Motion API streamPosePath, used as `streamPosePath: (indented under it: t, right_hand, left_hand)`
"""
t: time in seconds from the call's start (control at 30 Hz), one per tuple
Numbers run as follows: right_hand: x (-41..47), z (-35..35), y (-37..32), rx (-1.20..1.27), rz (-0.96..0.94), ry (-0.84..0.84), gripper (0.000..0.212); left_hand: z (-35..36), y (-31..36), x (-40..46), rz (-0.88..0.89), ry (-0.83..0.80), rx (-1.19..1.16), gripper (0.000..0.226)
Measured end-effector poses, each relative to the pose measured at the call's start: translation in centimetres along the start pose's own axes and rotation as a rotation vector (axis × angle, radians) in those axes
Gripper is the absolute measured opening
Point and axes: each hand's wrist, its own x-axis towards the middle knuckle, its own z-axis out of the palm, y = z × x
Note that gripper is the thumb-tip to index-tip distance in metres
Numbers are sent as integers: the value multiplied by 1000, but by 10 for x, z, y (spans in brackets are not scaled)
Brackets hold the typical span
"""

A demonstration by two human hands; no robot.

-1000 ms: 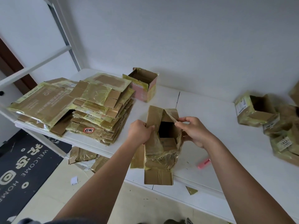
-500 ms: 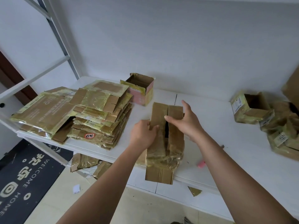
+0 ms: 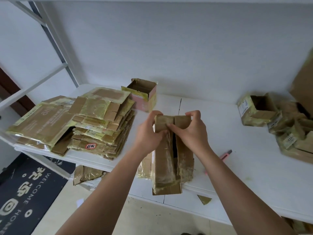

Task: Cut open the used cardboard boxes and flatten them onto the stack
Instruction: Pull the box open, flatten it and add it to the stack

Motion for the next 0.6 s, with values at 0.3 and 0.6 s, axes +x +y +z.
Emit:
streamPosePath:
  t: [0.3,0.6]
  right_hand:
    - [6,-14,-4,30,-2,-139,58]
    - [16,-31,5,128,74,-236,45]
  left_hand:
    - [-4,-5,-5,-4,42,53,44]
    - [4,-3,-5,53,55,105,46]
